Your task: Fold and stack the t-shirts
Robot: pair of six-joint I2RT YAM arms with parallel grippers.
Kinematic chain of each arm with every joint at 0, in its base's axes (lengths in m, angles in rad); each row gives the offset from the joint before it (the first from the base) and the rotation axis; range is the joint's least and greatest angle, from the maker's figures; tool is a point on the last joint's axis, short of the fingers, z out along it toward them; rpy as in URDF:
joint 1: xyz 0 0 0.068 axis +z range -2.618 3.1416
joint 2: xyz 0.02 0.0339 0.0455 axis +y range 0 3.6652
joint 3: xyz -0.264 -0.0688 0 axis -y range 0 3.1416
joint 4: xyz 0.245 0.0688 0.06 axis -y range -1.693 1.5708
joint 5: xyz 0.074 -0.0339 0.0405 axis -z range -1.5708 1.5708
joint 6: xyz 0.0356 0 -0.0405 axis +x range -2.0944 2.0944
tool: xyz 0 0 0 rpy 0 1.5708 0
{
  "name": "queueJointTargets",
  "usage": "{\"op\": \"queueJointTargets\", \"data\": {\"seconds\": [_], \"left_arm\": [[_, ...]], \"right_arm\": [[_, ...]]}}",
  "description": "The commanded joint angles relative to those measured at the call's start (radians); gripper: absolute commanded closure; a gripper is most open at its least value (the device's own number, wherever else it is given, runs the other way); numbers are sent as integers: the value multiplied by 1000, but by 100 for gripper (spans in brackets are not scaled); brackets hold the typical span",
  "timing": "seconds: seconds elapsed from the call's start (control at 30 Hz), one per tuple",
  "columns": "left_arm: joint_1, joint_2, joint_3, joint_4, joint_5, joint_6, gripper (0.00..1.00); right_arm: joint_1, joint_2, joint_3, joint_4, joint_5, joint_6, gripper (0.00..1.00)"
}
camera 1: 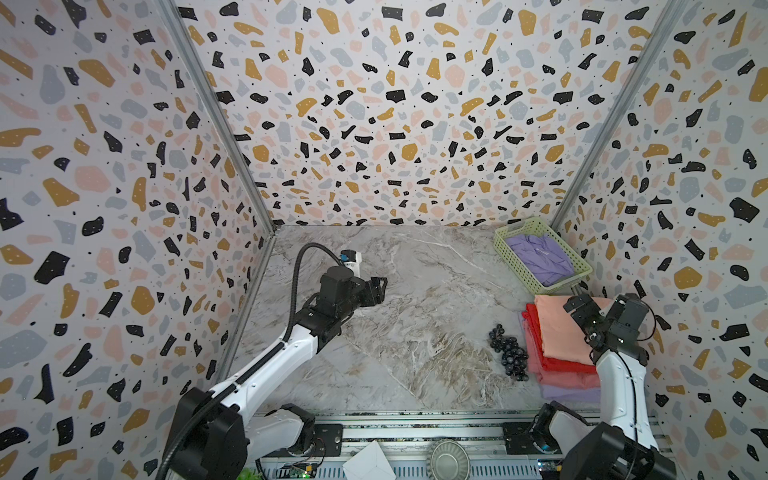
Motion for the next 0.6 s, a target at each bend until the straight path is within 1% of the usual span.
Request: {"op": "queueJointTargets", "data": {"seconds": [0.0,0.03,0.07,0.13,0.17,0.23,0.3,0.37,0.43,0.53,0.57], "left_arm": [[21,-92,39,8,-261,101,14],[28,-117,33,17,-339,122,5],[36,-137,25,34,-411,142,0],[53,-157,19,57,-512,171,1],[60,-159,12,75,-561,192,1],[80,-161,-21,136,-668,248,1],[109,-172,-90,226,-773,275,0],[163,-190,-183,366,-794,287,1],[218,-211,-307,524,-806,282,0],[264,-214,-476,743,-843,298,0],[272,-209,-511,781,-852,299,1]], "right_arm": [[172,24,69,96,131,-97,1],[231,42,68,125,174,-125,1],[281,60,57,169,214,-156,1],[346,94,24,250,298,-217,1],[358,110,1,302,313,-242,1],[363,148,-53,405,322,-273,1],[365,182,-95,491,320,-285,1],[368,198,-146,569,295,-305,1],[372,193,-215,666,272,-304,1],[375,180,-306,807,238,-308,1],[378,181,-325,840,228,-308,1]]}}
